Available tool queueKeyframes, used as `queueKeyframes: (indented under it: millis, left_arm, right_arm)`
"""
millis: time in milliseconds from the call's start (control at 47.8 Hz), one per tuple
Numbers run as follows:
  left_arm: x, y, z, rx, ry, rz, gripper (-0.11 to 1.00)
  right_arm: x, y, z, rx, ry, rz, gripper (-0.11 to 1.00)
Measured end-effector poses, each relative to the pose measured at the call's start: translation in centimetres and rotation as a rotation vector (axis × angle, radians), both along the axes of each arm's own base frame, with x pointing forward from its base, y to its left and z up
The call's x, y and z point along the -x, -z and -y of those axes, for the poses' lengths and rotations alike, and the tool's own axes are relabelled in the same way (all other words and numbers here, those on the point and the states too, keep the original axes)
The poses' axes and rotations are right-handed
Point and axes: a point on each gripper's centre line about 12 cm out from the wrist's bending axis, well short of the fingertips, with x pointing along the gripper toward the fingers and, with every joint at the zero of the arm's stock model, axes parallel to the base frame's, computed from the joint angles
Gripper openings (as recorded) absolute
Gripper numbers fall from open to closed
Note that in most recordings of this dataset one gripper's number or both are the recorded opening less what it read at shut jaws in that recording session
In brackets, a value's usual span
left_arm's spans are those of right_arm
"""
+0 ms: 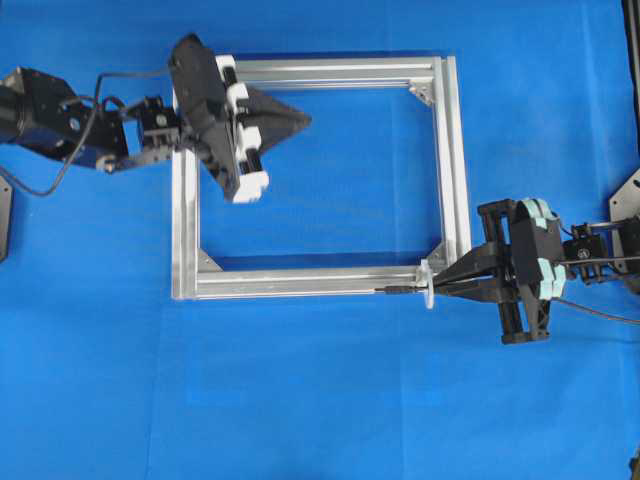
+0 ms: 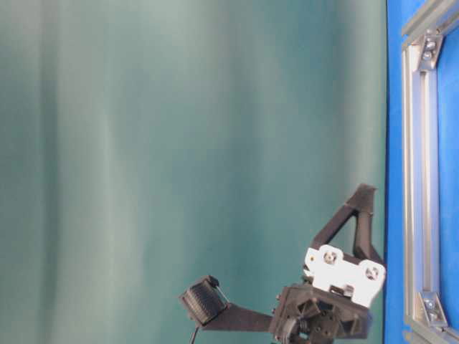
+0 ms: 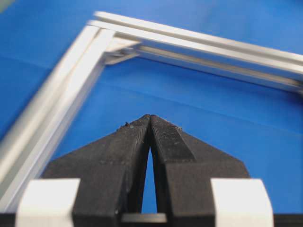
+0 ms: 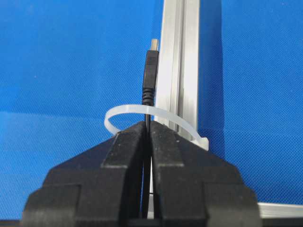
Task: Insert the wire through the string loop located on the right side.
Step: 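Swing the left gripper down toward the plug emerging from the loop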
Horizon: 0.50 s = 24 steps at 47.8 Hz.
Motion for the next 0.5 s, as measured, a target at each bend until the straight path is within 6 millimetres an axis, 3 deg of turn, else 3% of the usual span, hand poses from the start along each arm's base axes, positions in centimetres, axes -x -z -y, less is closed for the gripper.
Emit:
queueKeyframes:
  millis: [419,503]
  left_arm:
    - [-0.3,0.2,11.9,0.006,0.31,-0.015,0.0]
    - [0.0,0.2,13.5,0.002,0.353,-0.017,0.0]
  right_arm:
    - [0.0,0.0,0.0,0.0,-0.002,0.0,-0.03]
    - [0.0,0.0,0.0,0.0,0.0,0.0,-0.03]
